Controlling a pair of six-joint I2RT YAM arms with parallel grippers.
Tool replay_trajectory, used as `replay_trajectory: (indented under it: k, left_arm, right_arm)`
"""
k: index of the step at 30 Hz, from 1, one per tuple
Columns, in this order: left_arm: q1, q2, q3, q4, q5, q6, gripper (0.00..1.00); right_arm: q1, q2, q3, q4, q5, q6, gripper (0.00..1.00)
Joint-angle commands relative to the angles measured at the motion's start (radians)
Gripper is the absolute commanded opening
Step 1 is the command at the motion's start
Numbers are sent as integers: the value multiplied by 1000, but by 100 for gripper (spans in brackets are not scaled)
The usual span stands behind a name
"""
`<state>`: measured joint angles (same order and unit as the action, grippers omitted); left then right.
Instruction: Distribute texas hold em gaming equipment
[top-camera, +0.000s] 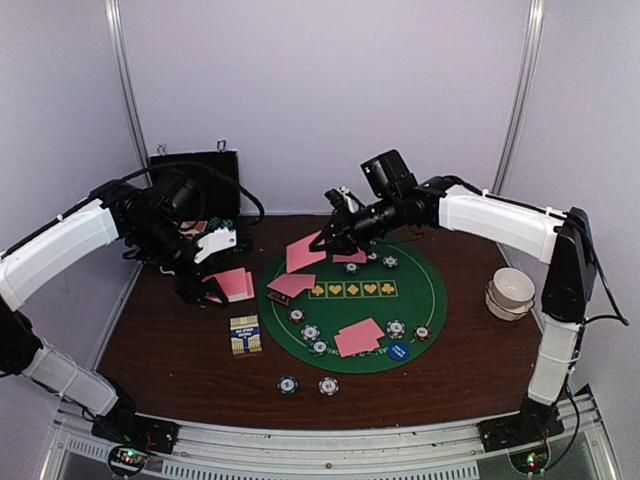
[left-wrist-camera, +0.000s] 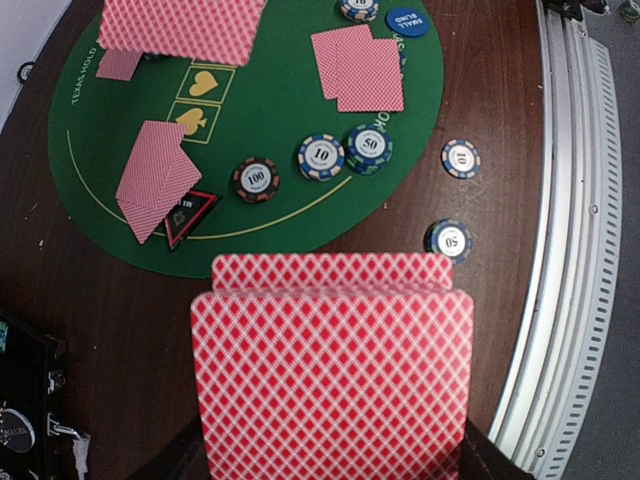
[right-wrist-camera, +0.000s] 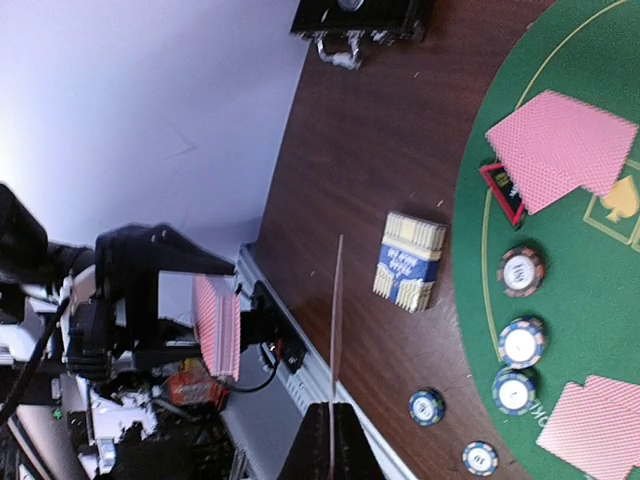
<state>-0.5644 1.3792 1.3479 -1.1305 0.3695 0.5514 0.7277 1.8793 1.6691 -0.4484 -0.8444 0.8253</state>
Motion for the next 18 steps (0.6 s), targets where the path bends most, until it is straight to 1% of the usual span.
replay_trajectory:
  k: [1, 2, 5, 7, 8, 10, 12, 14, 16, 18]
  left_arm:
    - [1, -32, -4, 24, 3, 14, 0]
    - [1, -33, -5, 22, 2, 15, 0]
    - [1, -37, -7, 20, 1, 13, 0]
    - [1, -41, -9, 19, -1, 13, 0]
    - [1, -45, -12, 18, -2, 13, 0]
    - [1, -50, -17, 18, -3, 13, 0]
    - [1, -51, -19, 18, -3, 13, 0]
    - [1, -49, -20, 18, -1, 12, 0]
    - [1, -49, -20, 18, 0, 10, 0]
    - [1, -49, -18, 18, 1, 9, 0]
  right_arm:
    - [-14, 84, 251, -499, 286, -373, 0]
    - [-14, 113, 315, -579, 332, -425, 0]
    - [2, 192, 463, -731, 629, -559, 0]
    - [21, 223, 512, -763, 798, -641, 0]
    - [35, 230, 519, -754, 880, -681, 0]
    - [81, 234, 505, -703, 1074, -784, 0]
    - [133, 234, 459, -614, 1279, -914, 0]
    - [174, 234, 399, -498, 1420, -1028, 0]
    - [205, 233, 323, -364, 1496, -1131, 0]
    - [225, 241, 272, -254, 1529, -1211, 0]
